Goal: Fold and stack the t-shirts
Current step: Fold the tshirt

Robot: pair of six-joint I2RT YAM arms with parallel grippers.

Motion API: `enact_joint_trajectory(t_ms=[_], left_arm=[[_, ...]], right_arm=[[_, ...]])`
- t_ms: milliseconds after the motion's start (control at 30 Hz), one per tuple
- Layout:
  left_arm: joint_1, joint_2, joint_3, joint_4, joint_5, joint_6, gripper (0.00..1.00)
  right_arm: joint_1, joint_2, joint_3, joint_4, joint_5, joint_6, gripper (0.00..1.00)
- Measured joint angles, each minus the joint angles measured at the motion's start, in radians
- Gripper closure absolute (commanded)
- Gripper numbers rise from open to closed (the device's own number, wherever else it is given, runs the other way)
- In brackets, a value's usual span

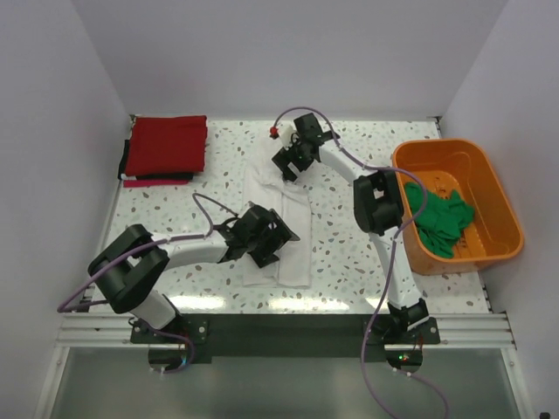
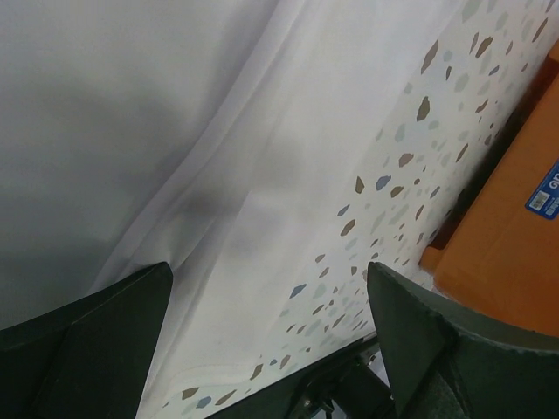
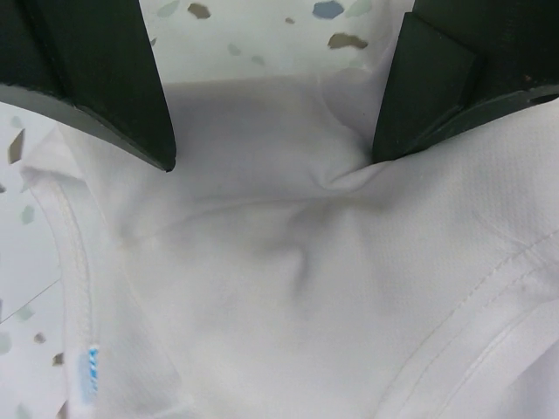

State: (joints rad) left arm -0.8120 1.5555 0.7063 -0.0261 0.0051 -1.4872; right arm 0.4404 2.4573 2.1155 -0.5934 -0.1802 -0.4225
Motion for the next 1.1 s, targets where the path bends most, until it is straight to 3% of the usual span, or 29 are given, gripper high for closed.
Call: enact_joint_trajectory(t_ms=[267,533,700,867,1100], left_arm=[[-0.032,0.016,0.062,-0.097,-0.043,-0.002,0.00],[-0.036,-0.021,0.146,-0.299,-0.144,0.078,0.00],[-0.038,-0.093,0.220,-0.339,-0.174,0.145,0.00],[-0.040,-0.198,0.241,-0.418,-0.228,0.190,0.00],[-0.032,-0.412,0.145,-0.676,-0.365,0.199,0.00]], right_arm=[[0.006,0.023,0.016,0.163,0.122,-0.110,0.01],[0.005,0.013,0.018,0.168,0.145,-0.194,0.01],[0.005,-0.114,-0.057,0.154,0.107,-0.196,0.01],[0.006,-0.378,-0.176,0.168,0.104,-0.043,0.01],[0.010,-0.812,-0.560,0.155,0.166,0.473,0.01]])
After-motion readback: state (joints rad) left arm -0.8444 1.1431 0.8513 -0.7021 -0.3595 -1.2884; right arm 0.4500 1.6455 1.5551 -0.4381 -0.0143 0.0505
